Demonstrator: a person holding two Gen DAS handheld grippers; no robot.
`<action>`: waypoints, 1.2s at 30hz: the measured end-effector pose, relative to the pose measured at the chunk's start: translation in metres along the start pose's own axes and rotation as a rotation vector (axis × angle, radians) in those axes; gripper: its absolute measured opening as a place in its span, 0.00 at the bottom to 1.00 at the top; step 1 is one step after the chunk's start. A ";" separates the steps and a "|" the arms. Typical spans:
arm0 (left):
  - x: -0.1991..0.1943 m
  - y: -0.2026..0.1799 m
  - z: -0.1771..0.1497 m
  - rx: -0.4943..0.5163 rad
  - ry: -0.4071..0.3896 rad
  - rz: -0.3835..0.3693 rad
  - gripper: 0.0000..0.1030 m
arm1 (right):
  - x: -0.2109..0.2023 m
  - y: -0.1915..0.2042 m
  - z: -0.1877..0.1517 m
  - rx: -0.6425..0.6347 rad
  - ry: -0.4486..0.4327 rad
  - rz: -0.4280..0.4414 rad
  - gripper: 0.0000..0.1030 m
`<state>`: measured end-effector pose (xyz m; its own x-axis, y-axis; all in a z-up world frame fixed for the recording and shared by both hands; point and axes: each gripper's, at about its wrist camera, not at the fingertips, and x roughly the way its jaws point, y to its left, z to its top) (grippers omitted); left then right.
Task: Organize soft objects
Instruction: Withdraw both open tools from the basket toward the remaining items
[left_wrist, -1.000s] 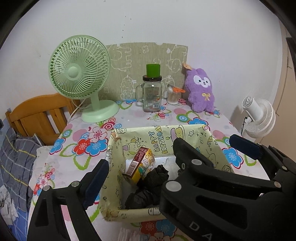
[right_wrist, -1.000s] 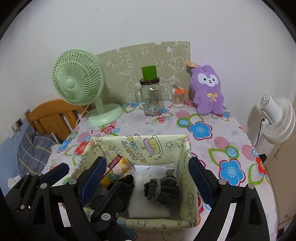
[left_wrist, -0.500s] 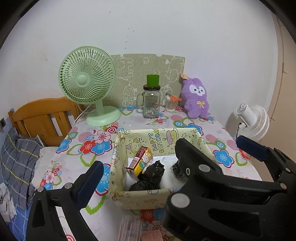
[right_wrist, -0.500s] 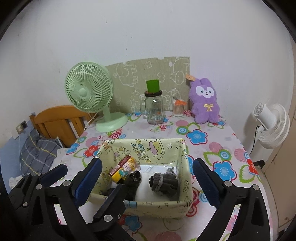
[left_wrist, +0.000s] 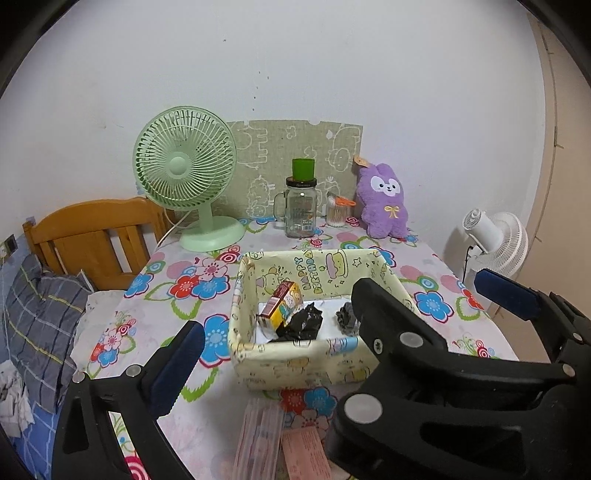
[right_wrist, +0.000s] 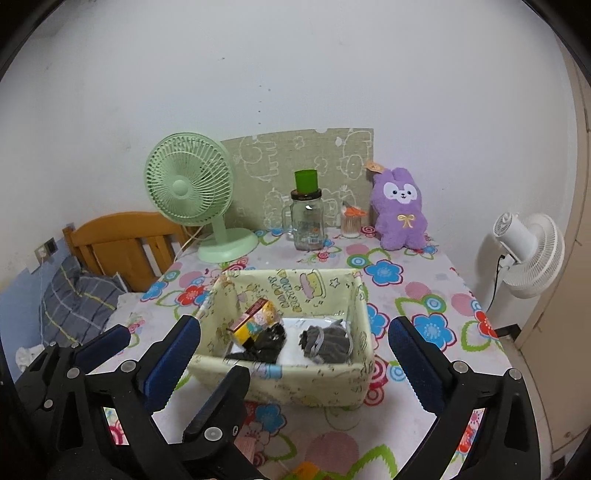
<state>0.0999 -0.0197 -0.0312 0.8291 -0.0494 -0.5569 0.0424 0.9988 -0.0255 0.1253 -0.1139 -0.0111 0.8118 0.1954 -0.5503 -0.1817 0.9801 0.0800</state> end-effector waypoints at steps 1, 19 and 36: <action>-0.002 0.000 -0.002 0.000 -0.002 0.001 1.00 | -0.003 0.001 -0.002 -0.003 -0.002 0.003 1.00; -0.029 -0.009 -0.048 0.025 -0.018 0.014 1.00 | -0.037 0.002 -0.050 0.007 -0.002 -0.051 1.00; -0.016 -0.009 -0.098 0.019 0.046 -0.010 1.00 | -0.030 -0.001 -0.103 0.011 0.045 -0.019 1.00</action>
<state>0.0320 -0.0277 -0.1032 0.8019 -0.0590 -0.5946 0.0619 0.9980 -0.0156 0.0442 -0.1243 -0.0806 0.7889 0.1754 -0.5889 -0.1603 0.9840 0.0783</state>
